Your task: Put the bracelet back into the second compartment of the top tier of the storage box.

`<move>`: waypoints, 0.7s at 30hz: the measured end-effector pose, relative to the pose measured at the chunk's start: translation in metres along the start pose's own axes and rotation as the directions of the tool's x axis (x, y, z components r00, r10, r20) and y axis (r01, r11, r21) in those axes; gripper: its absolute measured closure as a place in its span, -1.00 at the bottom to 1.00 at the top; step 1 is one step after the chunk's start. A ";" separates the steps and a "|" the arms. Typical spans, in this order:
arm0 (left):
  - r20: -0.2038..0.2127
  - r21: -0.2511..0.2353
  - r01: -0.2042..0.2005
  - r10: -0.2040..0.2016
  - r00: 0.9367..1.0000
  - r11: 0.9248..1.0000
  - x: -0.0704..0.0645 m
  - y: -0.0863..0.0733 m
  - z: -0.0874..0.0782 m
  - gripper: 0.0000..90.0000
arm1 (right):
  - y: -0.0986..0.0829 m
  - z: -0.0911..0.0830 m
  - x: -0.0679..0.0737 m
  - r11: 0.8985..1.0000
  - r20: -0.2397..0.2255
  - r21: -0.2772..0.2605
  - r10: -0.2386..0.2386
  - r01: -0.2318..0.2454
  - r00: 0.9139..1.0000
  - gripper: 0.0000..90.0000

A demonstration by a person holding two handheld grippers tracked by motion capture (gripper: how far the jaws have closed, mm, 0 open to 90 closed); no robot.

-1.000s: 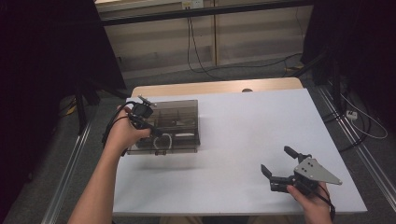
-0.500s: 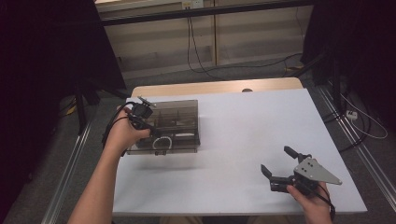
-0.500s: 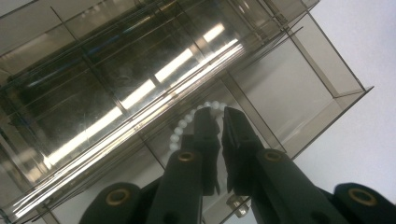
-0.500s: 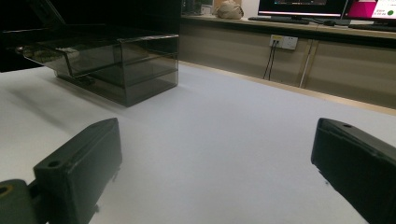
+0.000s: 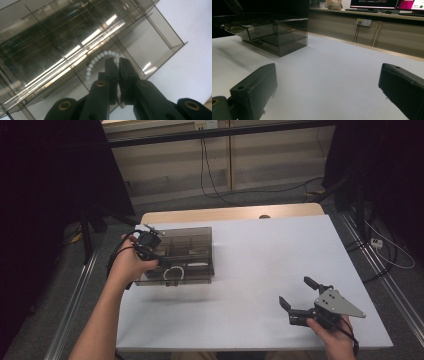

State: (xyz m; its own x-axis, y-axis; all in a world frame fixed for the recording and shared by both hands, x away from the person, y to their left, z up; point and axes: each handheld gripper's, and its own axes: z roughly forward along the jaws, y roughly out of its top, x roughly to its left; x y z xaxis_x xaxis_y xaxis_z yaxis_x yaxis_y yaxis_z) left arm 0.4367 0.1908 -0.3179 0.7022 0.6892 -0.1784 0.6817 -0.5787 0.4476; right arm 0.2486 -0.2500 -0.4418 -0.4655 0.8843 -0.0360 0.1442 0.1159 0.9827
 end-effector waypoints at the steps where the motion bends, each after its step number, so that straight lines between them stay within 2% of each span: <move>1: -0.002 0.000 0.000 0.000 1.000 1.000 -0.001 -0.001 0.000 0.94 | 0.000 0.000 0.000 1.000 0.001 0.001 0.000 0.000 1.000 -0.97; 12: 0.045 0.002 -0.025 0.025 0.999 1.000 -0.009 -0.005 -0.001 1.00 | 0.000 0.000 0.000 1.000 0.001 0.001 -0.001 0.001 1.000 -0.97; 21: 0.076 0.028 -0.040 0.037 0.996 0.999 -0.015 -0.011 0.001 1.00 | 0.000 -0.001 -0.001 1.000 0.010 -0.001 0.001 -0.001 1.000 -0.97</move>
State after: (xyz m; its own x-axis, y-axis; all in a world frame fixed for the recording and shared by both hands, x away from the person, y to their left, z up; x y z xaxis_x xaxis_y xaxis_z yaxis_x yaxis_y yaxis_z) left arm 0.4188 0.1869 -0.3213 0.7408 0.6321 -0.2272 0.6588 -0.6176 0.4297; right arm 0.2483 -0.2508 -0.4415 -0.4564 0.8890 -0.0373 0.1437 0.1150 0.9829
